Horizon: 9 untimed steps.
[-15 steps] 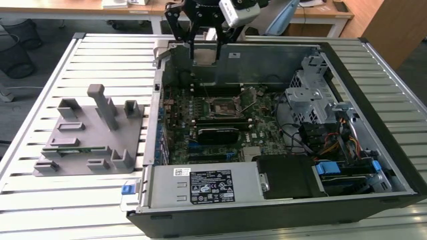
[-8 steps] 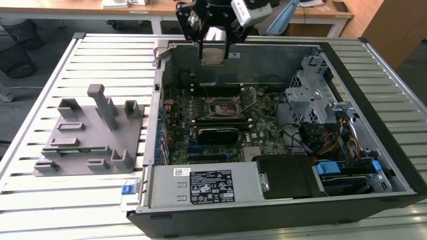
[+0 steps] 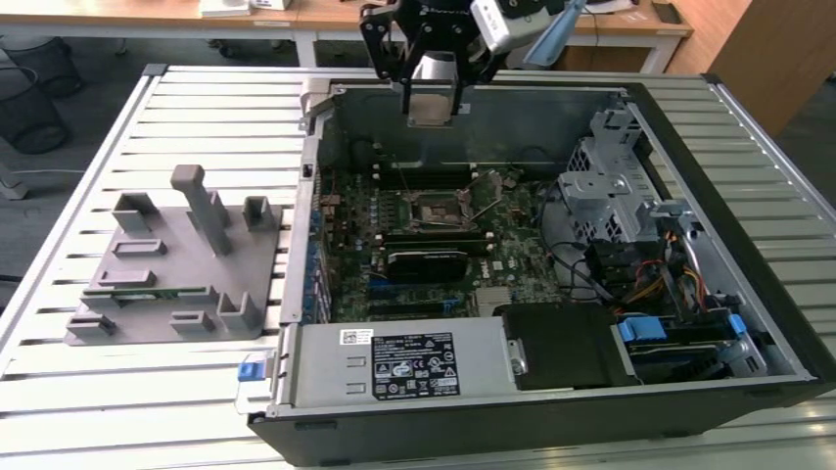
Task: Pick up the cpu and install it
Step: 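Place the cpu into insertion slot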
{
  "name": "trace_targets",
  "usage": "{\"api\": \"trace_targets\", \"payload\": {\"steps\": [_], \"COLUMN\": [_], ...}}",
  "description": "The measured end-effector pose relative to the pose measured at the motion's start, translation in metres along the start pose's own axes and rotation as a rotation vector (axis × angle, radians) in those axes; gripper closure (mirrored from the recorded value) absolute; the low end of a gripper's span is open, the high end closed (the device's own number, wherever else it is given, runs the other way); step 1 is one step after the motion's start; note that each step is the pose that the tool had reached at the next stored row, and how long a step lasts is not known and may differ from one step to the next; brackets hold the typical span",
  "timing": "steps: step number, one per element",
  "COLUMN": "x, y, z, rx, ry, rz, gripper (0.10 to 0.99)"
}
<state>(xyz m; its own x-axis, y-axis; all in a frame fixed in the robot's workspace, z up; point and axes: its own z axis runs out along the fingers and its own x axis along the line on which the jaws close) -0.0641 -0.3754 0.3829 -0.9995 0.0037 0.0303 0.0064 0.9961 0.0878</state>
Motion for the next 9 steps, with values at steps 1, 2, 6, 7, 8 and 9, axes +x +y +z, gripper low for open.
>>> {"api": "trace_targets", "payload": {"steps": [1,2,6,7,8,9], "x": [-0.0004,-0.0005,-0.0006,-0.0006,-0.0006,-0.0006], "y": [0.0,0.0,0.0001,0.0001,0.0,0.0], "z": [-0.0001,0.0,0.0002,0.0003,0.0005,0.0006], "rx": [0.0,0.0,-0.001,-0.001,-0.002,-0.002], "ry": [0.0,0.0,-0.0034,-0.005,-0.0067,-0.0084], "rz": [0.0,0.0,0.039,0.056,0.074,0.093], "gripper": [0.557,0.557,0.557,0.557,0.557,0.557]}}
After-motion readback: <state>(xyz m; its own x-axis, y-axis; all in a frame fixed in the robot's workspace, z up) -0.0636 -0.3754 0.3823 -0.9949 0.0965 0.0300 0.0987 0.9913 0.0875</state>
